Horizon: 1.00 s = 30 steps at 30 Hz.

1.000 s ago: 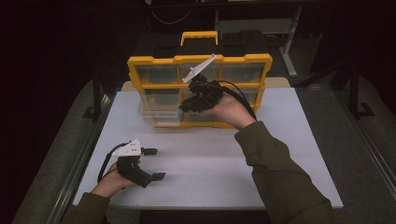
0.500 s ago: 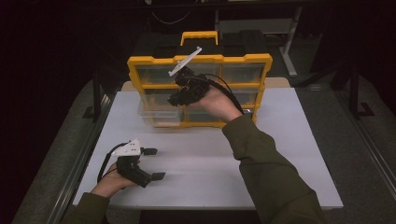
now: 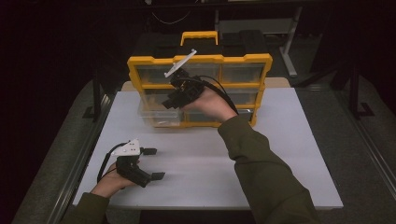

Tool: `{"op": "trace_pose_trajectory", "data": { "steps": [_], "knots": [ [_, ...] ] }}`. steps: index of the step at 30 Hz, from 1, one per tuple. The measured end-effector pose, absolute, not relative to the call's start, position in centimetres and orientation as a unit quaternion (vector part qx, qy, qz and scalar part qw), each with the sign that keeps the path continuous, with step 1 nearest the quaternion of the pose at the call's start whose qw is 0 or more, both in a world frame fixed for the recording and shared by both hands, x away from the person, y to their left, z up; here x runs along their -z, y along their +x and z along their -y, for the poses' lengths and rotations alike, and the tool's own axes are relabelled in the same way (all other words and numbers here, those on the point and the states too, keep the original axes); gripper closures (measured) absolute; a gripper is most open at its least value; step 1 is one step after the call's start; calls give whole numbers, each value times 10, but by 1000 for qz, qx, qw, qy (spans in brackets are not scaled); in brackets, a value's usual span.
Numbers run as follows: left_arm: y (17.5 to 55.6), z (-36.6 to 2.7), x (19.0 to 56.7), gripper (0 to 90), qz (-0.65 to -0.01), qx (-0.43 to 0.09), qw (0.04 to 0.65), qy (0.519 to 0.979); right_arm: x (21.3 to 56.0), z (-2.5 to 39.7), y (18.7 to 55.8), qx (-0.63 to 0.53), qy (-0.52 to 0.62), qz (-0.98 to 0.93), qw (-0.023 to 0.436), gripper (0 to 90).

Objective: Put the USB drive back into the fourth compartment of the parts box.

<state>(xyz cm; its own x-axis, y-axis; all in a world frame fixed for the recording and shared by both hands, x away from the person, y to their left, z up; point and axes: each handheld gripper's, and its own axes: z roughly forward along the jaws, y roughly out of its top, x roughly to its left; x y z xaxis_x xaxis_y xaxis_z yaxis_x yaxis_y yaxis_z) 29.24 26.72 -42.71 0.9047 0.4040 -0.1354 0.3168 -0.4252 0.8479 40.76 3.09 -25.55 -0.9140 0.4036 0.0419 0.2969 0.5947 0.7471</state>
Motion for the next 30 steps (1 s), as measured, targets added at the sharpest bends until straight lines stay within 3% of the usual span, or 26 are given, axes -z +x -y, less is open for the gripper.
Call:
{"op": "trace_pose_trajectory", "data": {
  "steps": [7,8,10,30],
  "knots": [
    [292,-267,427,0,-215,-44,491,843,255,-11,402,-425,209,-878,70,486],
    [292,-267,427,0,-215,-44,491,843,256,-3,400,-427,212,-876,72,425],
    [292,-267,427,0,-215,-44,491,843,258,2,398,-428,214,-875,73,395],
    [292,-267,428,0,-216,-42,491,843,294,48,378,-445,245,-856,93,232]
  ]
}}
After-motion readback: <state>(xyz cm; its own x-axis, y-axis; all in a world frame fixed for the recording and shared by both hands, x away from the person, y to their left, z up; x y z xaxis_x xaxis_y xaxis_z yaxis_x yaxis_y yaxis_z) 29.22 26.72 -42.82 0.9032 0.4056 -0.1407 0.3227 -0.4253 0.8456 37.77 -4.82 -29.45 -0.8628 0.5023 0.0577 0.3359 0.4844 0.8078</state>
